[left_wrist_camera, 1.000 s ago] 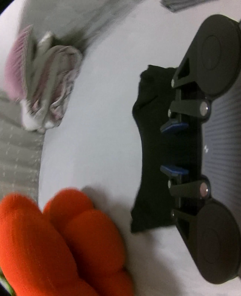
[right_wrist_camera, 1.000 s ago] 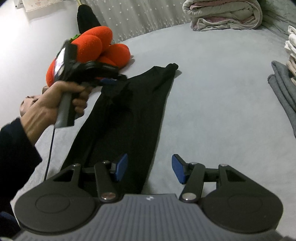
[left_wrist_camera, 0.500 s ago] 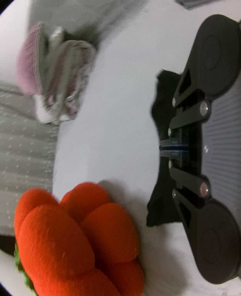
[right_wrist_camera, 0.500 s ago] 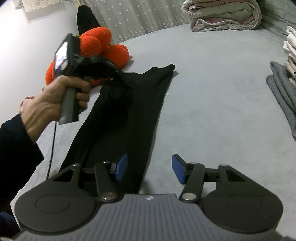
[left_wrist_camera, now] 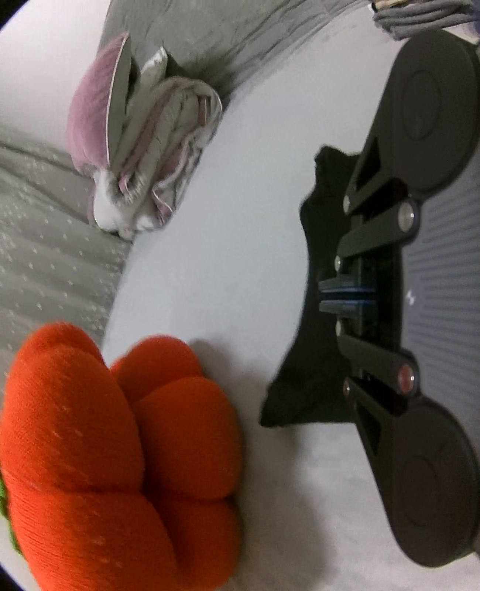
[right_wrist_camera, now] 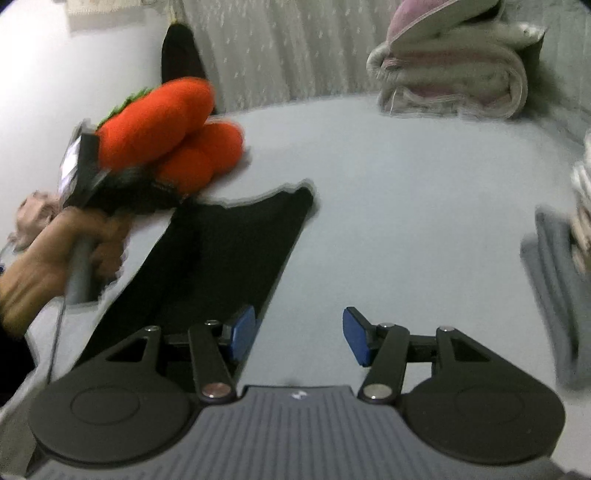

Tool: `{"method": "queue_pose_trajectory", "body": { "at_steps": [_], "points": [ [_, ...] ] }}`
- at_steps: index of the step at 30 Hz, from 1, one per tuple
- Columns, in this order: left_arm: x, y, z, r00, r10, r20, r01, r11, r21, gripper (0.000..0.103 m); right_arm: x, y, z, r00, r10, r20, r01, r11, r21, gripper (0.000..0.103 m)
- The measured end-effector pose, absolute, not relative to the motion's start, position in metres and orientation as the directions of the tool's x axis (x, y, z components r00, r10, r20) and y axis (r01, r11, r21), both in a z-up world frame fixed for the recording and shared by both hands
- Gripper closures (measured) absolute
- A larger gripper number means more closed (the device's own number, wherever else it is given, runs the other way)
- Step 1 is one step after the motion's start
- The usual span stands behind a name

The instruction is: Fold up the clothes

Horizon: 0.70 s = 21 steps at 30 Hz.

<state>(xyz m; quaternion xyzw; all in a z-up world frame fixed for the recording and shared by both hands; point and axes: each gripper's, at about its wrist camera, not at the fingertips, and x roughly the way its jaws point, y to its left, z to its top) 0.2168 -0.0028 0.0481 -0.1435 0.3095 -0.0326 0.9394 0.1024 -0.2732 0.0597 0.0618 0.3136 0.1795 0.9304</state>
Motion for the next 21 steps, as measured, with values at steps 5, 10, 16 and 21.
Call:
{"method": "queue_pose_trajectory", "body": {
  "at_steps": [5,10,16,21],
  "points": [
    [0.214,0.004,0.048,0.811,-0.16,-0.563,-0.016,0.955,-0.295,0.099,0.221,-0.257,0.052,0.728,0.365,-0.58,-0.292,0.931,0.22,0.061],
    [0.204,0.018,0.049,0.83,-0.184,-0.527,-0.016,0.936,-0.353,0.099,0.294,-0.225,0.029,0.698,0.359,-0.619,-0.272,0.933,0.234,0.093],
    [0.193,0.038,0.049,0.846,-0.174,-0.504,-0.049,0.916,-0.399,0.099,0.308,-0.183,0.021,0.685,0.359,-0.634,-0.362,0.923,0.132,0.096],
    [0.196,0.044,0.042,0.833,-0.17,-0.526,-0.061,0.918,-0.393,0.099,0.314,-0.177,0.016,0.692,0.322,-0.647,-0.341,0.935,0.1,0.096]
  ]
}}
